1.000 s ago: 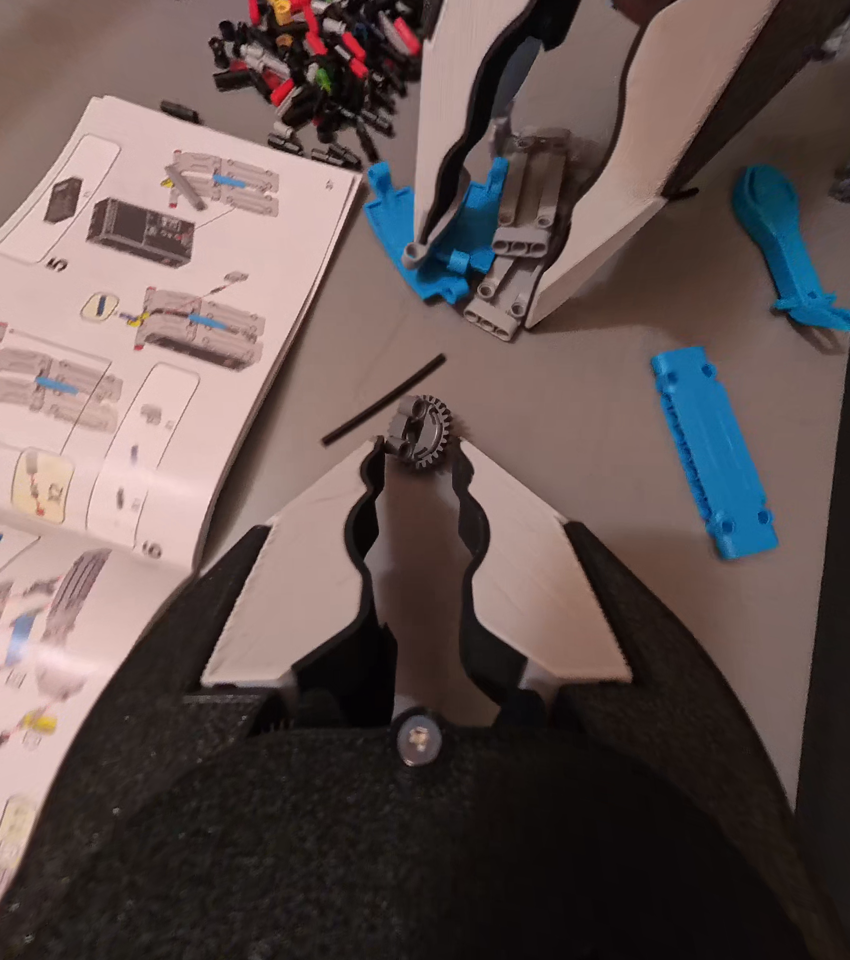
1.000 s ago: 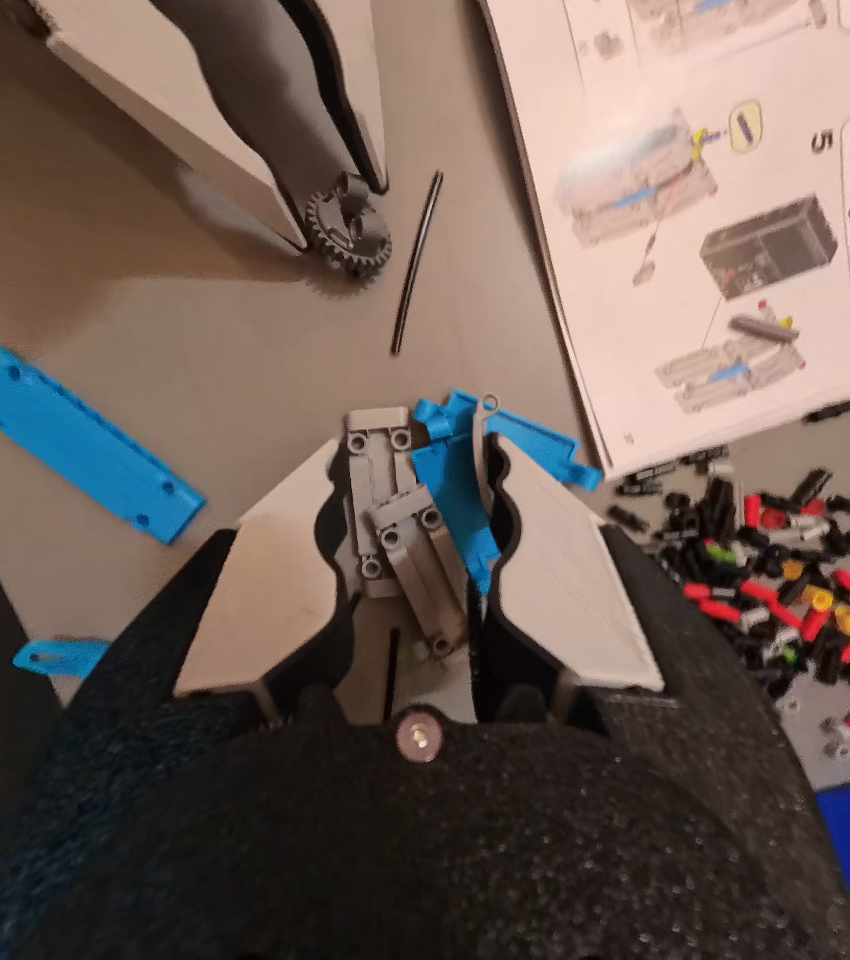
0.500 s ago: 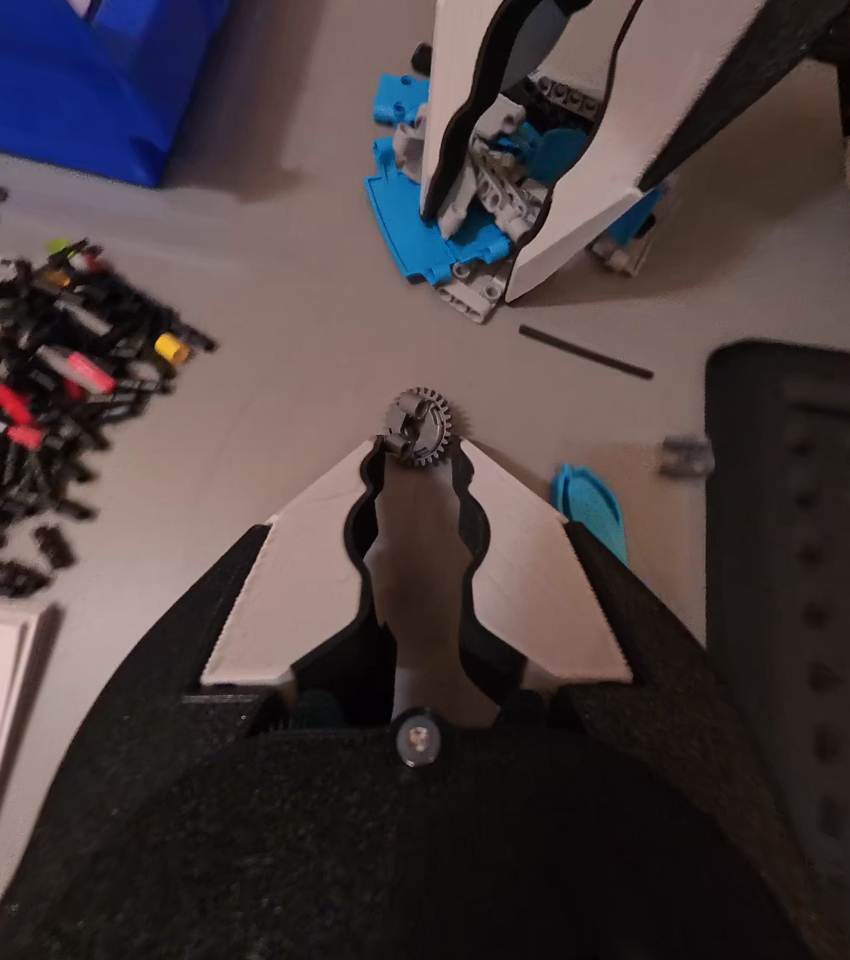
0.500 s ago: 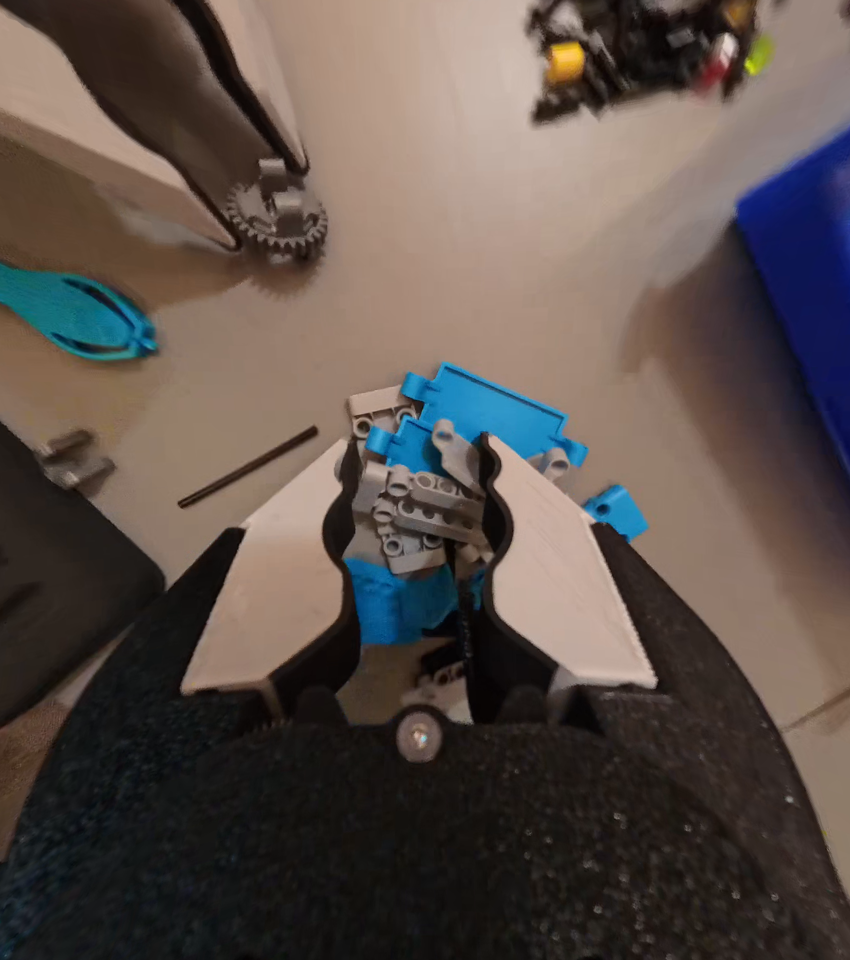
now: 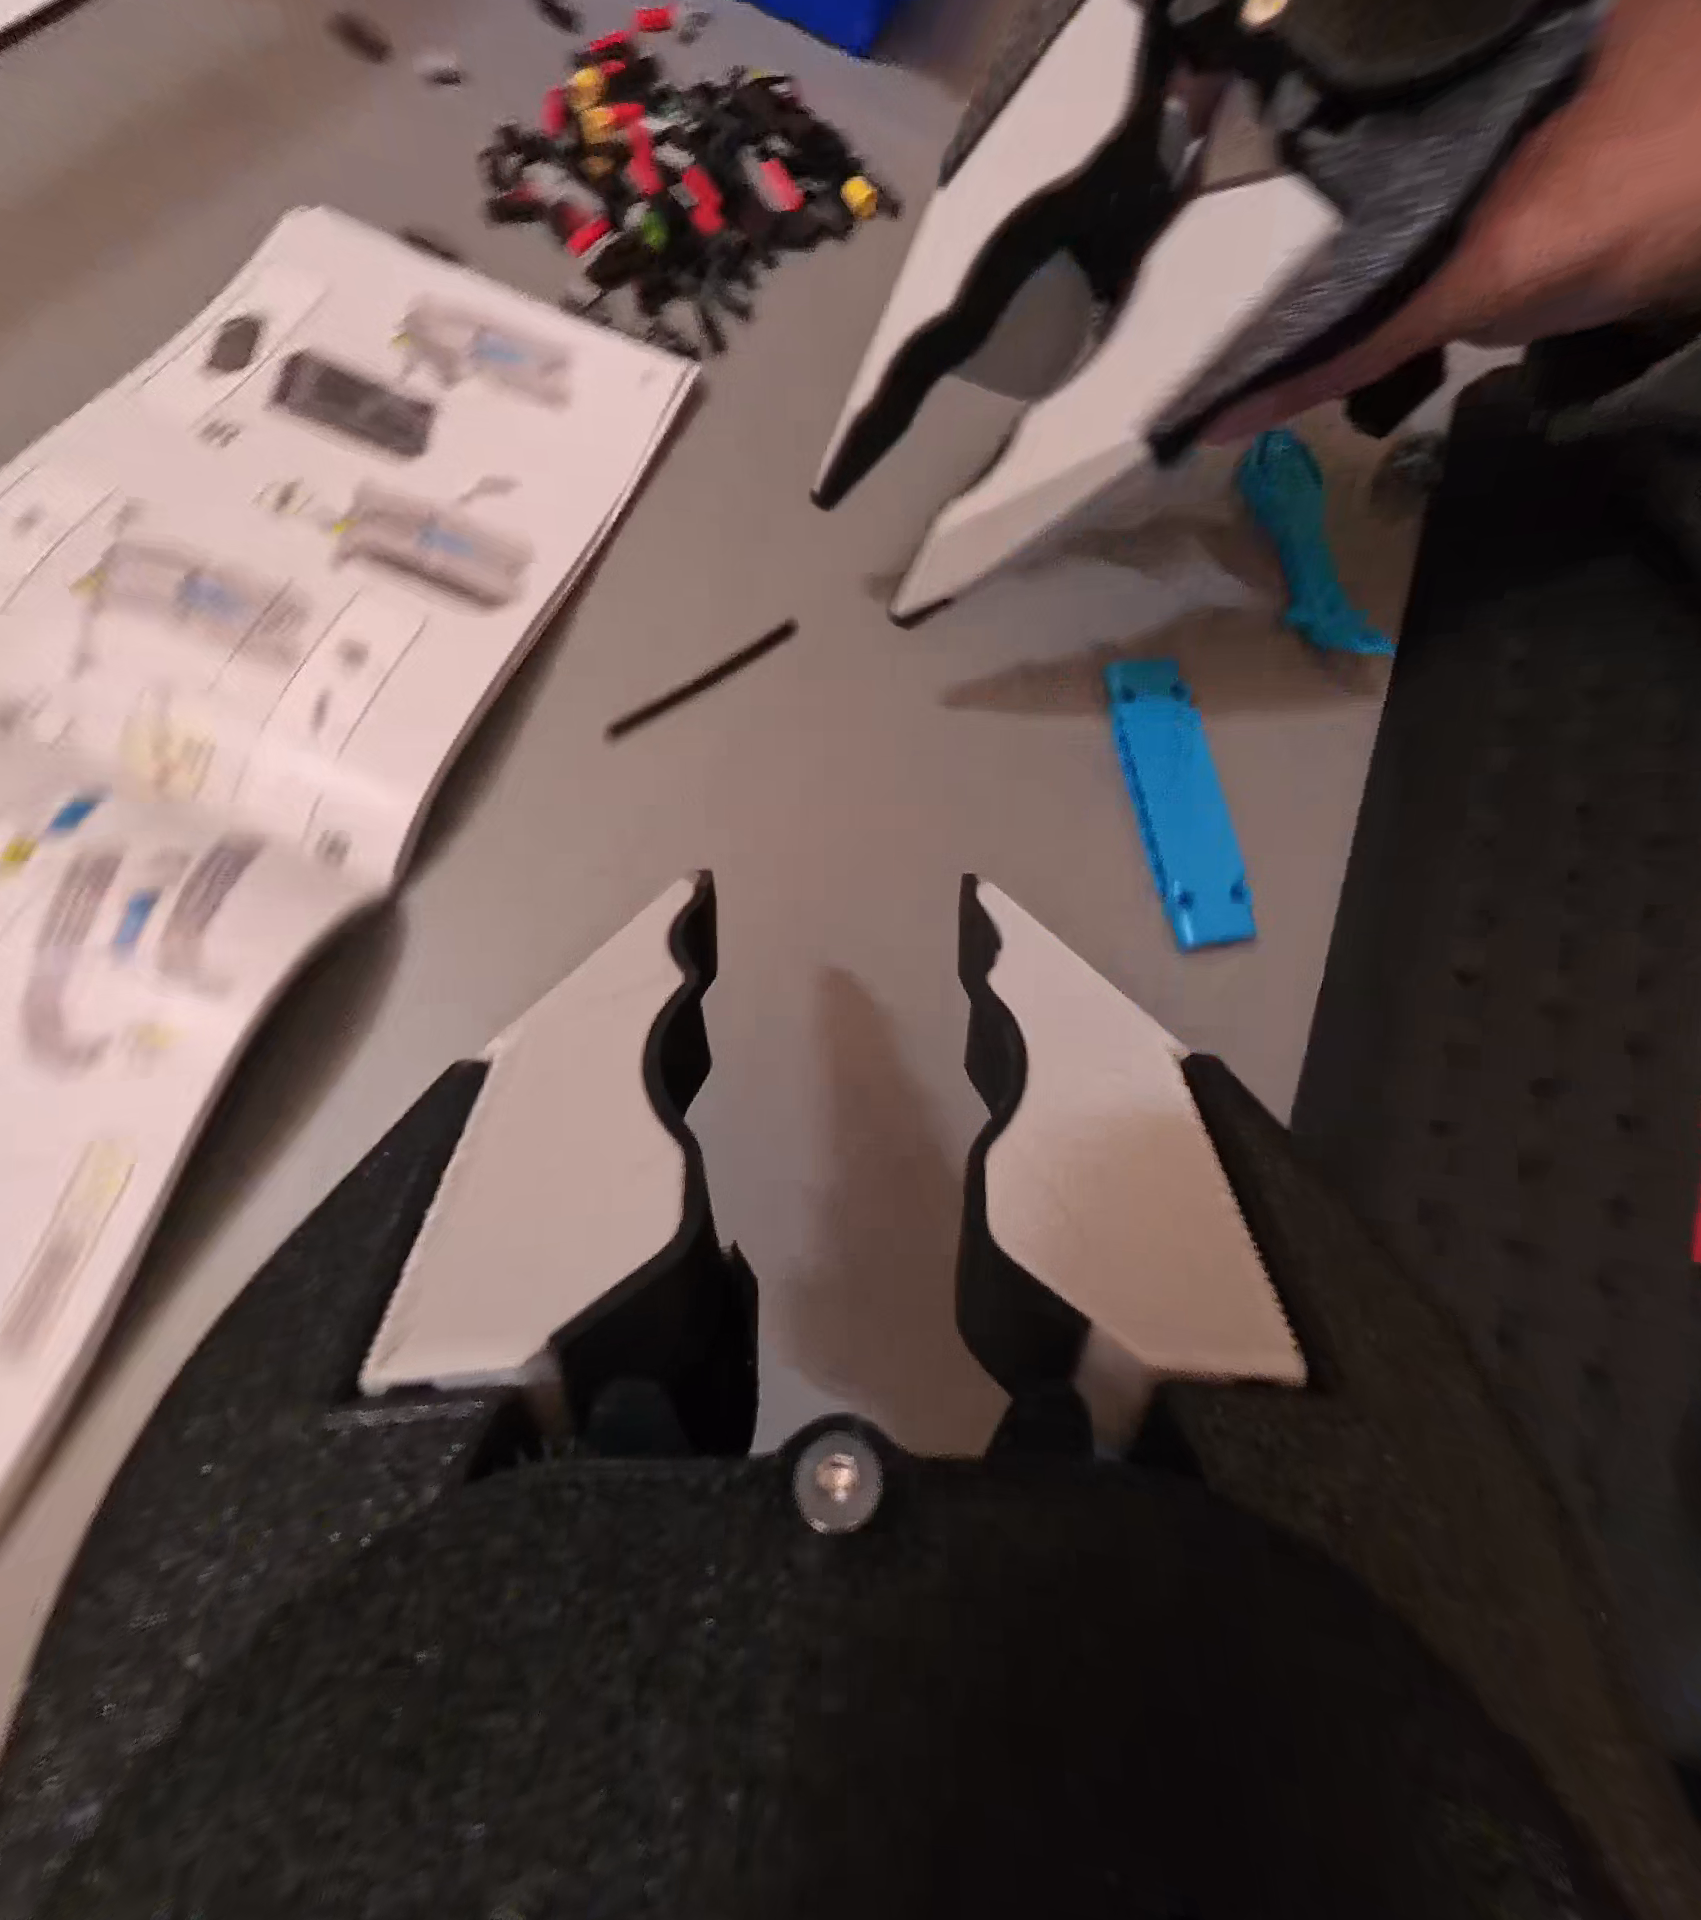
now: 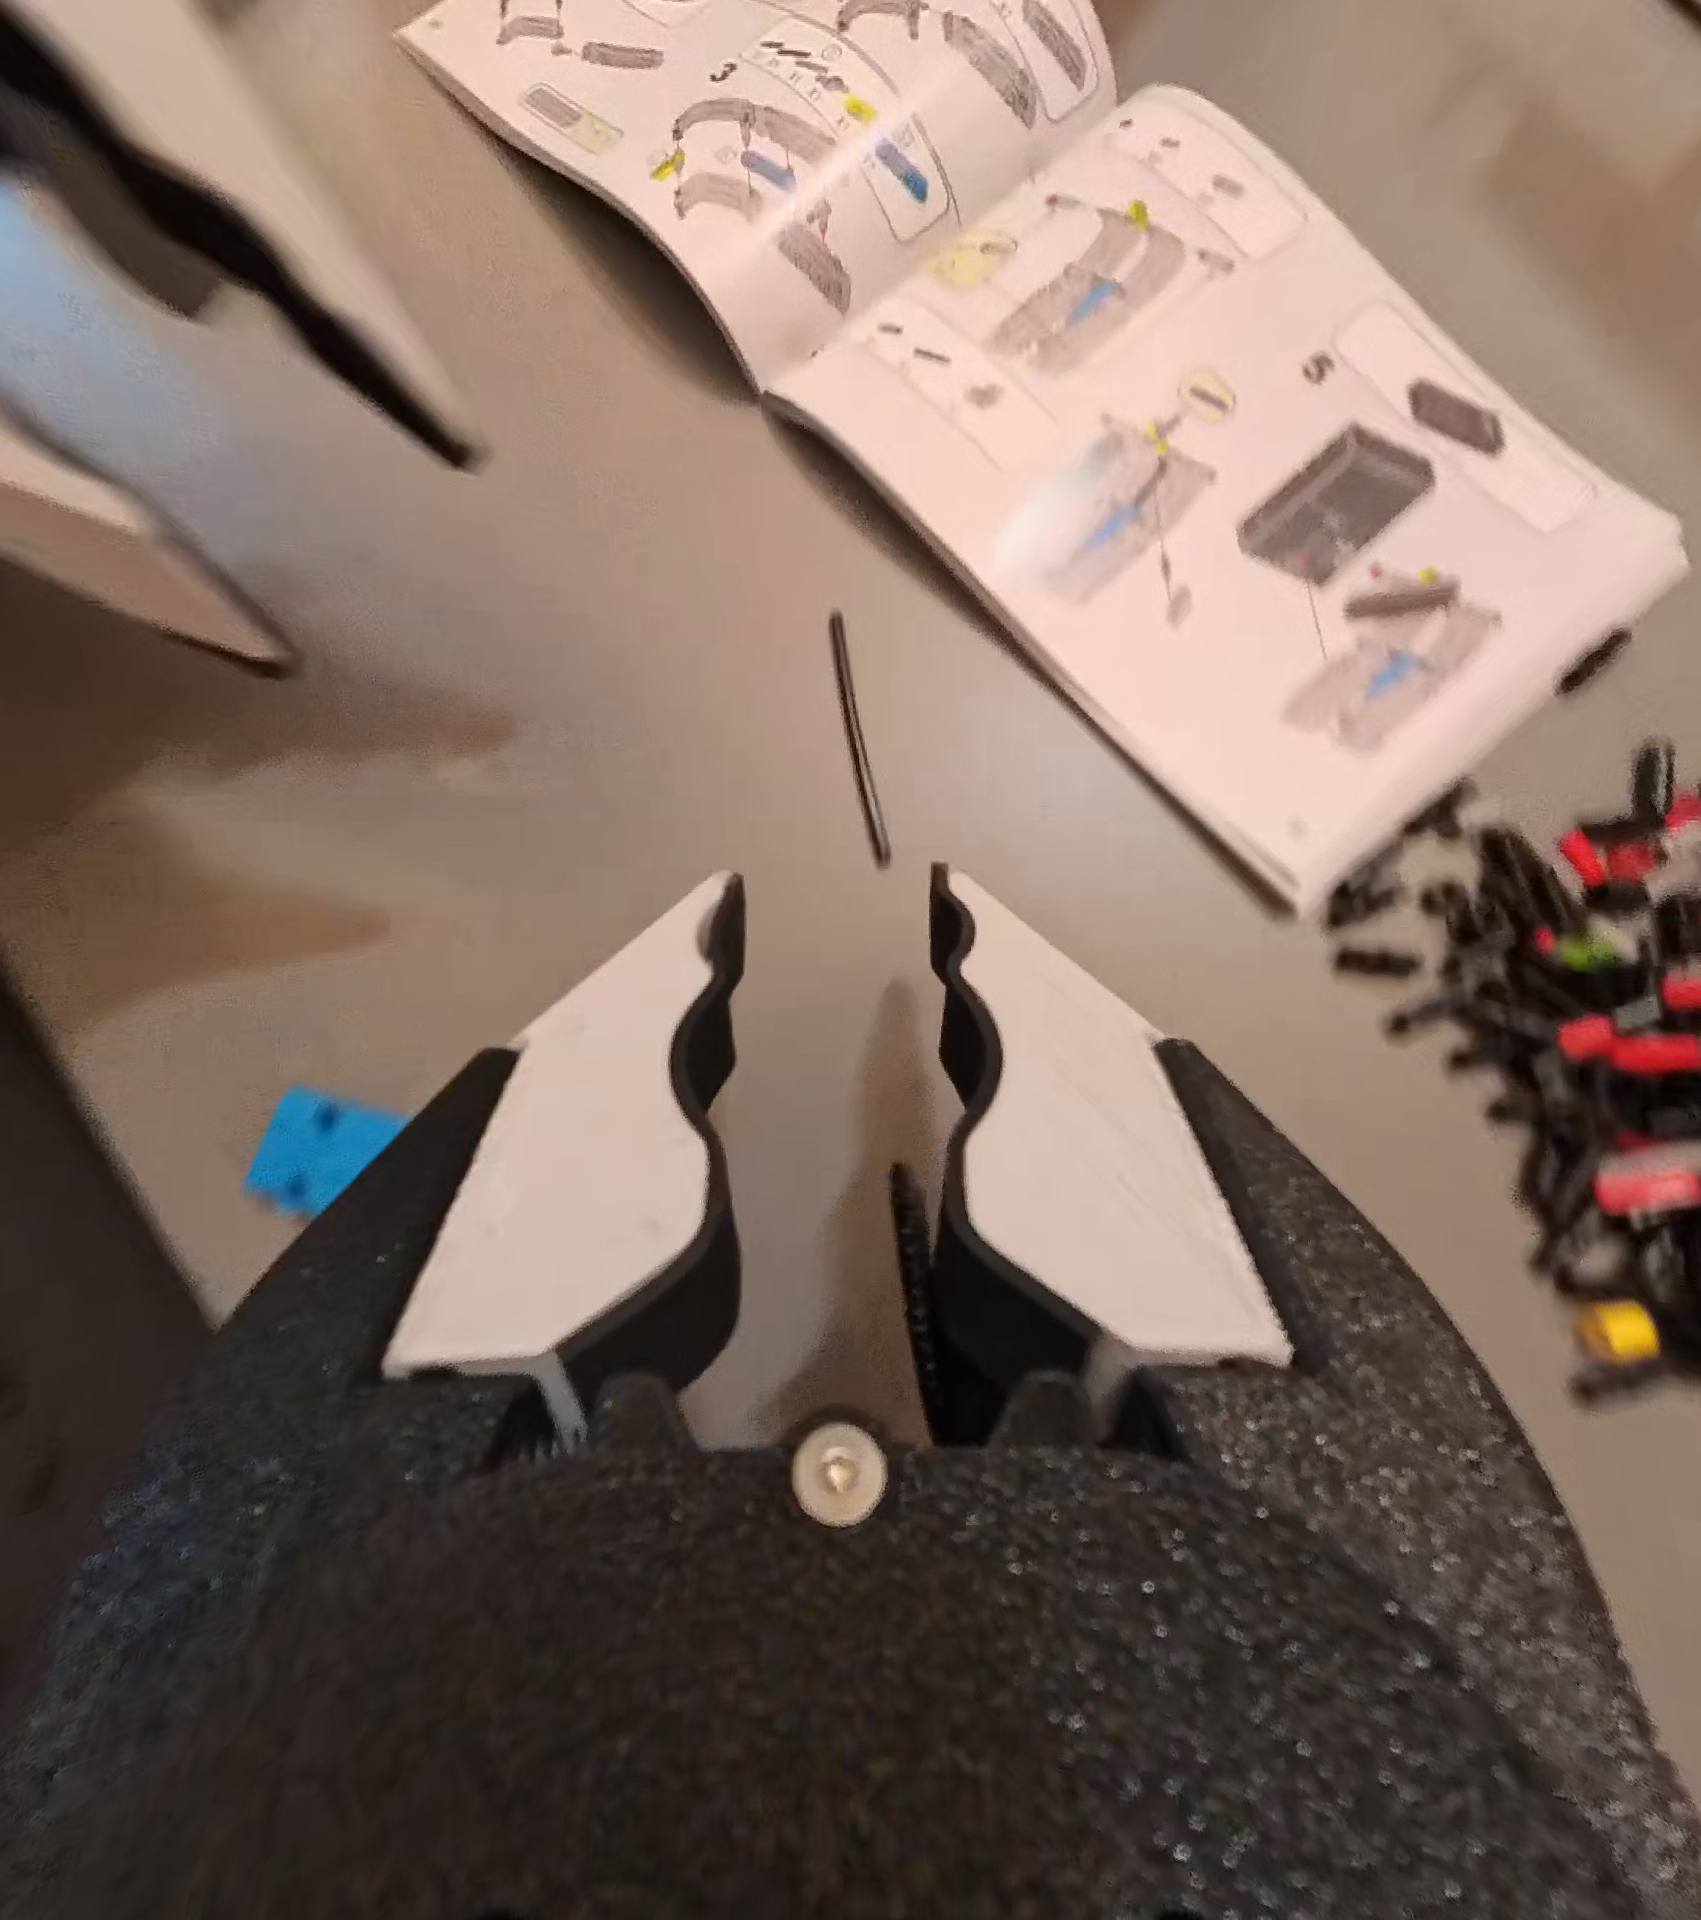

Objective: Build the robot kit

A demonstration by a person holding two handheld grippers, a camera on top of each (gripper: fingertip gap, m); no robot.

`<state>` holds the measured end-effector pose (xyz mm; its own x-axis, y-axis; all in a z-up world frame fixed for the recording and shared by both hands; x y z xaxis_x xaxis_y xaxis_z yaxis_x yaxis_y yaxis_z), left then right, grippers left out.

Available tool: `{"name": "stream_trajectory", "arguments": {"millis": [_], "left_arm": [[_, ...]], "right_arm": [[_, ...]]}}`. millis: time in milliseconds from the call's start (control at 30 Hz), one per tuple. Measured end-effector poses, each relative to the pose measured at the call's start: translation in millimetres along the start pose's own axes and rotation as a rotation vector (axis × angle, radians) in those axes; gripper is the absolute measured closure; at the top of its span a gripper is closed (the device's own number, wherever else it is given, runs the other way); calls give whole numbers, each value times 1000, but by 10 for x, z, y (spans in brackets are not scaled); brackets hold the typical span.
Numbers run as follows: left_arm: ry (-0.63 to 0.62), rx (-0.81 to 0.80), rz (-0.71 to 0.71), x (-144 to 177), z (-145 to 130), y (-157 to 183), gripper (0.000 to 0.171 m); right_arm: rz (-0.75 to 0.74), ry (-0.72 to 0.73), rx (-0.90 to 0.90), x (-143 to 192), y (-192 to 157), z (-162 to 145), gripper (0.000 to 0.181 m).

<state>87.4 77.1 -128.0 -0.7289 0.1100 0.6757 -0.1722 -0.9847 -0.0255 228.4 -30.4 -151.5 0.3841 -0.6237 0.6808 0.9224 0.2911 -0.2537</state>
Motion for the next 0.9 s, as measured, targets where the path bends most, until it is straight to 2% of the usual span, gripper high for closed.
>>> {"name": "stream_trajectory", "arguments": {"millis": [100, 200, 300, 367, 500, 567, 633, 700, 767, 833, 900], "left_arm": [[28, 84, 72, 357, -274, -49, 128], [68, 148, 90, 570, -418, -11, 128], [98, 185, 93, 668, -479, 12, 128], [106, 188, 87, 685, -501, 19, 129], [117, 175, 84, 712, -522, 37, 129], [116, 169, 86, 720, -538, 53, 129], [113, 160, 87, 719, -559, 76, 129], [108, 147, 82, 697, -573, 103, 129], [107, 138, 64, 651, -566, 134, 129], [103, 138, 29, 565, -526, 175, 129], [66, 121, 8, 414, -461, 241, 128]], "right_arm": [[-13, -55, 9, -317, 104, 134, 156], [-9, -121, 23, -445, 120, 134, 161], [-16, -155, 45, -457, 98, 126, 168], [1, -179, 50, -462, 69, 128, 180], [-33, -197, 43, -369, 78, 107, 181], [-112, -192, 45, -85, 85, 63, 181], [-260, -187, 7, 426, 174, -84, 181], [-429, -163, -112, 1065, 321, -385, 181], [-555, -141, -271, 1594, 446, -811, 181], [-584, -161, -387, 1818, 497, -1198, 181], [-587, -172, -437, 1846, 519, -1397, 180]]}}
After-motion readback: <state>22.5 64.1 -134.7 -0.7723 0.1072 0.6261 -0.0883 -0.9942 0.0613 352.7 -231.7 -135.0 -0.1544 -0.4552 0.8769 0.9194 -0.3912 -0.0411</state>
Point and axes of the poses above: each gripper's, where its closed fingertips meet, x back along the fingers, z out of its top, y = z × x across the jaws, the point moved 7 cm from there along x, back along the fingers, and after that the axes turned 15 degrees about z, right-handed, at the moved point
